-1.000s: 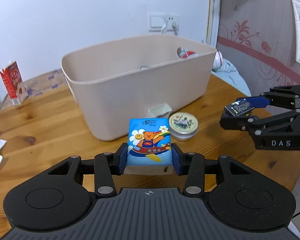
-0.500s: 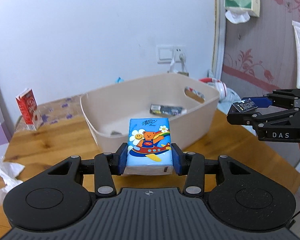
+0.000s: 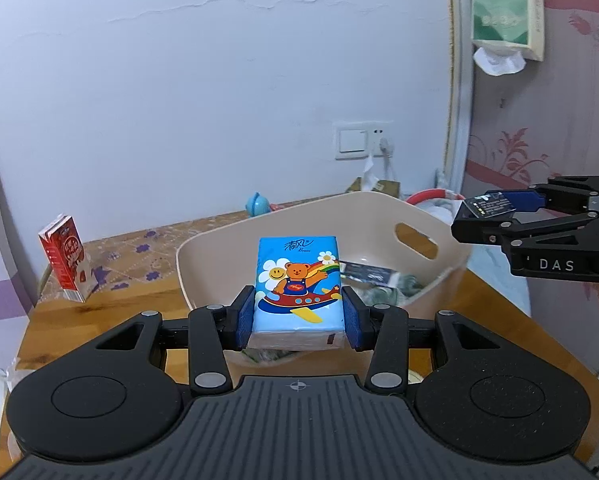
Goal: Organize objects
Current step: 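Carry the tissue pack and black box over the bin and open both tools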
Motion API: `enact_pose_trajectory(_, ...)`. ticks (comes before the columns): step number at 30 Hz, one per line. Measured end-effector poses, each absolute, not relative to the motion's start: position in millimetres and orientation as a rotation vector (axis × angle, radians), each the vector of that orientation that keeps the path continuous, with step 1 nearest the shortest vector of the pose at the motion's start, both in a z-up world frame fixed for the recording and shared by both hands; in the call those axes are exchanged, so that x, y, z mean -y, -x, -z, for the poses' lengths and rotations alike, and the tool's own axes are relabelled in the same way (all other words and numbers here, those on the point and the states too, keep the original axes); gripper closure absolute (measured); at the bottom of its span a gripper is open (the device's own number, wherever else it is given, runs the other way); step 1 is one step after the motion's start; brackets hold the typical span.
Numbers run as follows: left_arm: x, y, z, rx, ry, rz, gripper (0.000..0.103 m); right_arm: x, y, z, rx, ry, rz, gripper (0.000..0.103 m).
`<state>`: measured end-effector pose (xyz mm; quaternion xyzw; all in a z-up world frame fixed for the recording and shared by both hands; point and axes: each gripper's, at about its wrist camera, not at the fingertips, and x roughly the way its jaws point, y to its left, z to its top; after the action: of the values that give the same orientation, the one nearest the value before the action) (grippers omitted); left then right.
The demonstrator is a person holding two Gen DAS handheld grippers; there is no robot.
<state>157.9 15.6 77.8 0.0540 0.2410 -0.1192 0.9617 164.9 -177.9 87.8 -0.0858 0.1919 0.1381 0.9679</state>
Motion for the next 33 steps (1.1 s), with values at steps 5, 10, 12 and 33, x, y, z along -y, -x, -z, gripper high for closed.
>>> enact_pose_trajectory(5,-10.9,-183.4,-73.0,-0.502,-0.145,0.203,0.058,171.9,-186.2,-83.0,-0.404,0.169,-0.261,0.052)
enact_pose_trajectory(10,-10.3,-210.7,-62.6,-0.539,-0.152,0.167,0.058,165.6,-206.5,-72.5,-0.440,0.179,-0.248,0.052)
enact_pose_trajectory(12,-9.5,-220.6,-55.3,-0.559,-0.166,0.148,0.058,162.1,-214.4,-67.5,-0.460,0.193,-0.245,0.052)
enact_pose_trajectory(33,-7.3,-248.5,-30.1,-0.672,-0.129,0.105,0.030,155.3,-241.1,-35.8,-0.583,0.237,-0.228,0.033)
